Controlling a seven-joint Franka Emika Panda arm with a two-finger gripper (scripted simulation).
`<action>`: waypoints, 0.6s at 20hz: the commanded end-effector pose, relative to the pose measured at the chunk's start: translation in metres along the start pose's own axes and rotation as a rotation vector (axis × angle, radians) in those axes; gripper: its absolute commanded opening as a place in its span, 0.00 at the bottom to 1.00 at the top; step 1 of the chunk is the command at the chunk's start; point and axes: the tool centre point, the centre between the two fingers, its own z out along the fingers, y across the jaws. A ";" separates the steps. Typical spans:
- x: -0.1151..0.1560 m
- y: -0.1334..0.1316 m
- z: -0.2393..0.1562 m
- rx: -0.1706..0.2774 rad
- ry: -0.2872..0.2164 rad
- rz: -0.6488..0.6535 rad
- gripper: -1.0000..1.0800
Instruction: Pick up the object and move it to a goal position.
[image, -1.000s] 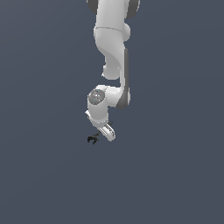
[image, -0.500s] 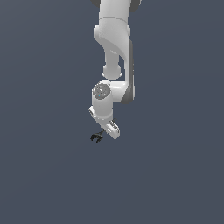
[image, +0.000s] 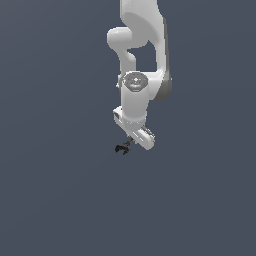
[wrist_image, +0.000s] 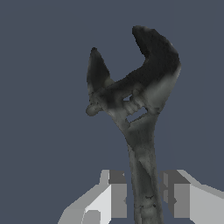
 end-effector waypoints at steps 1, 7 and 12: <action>-0.013 -0.013 -0.027 0.000 0.001 0.000 0.00; -0.044 -0.045 -0.090 -0.001 0.003 0.000 0.00; -0.070 -0.072 -0.142 -0.002 0.003 0.000 0.00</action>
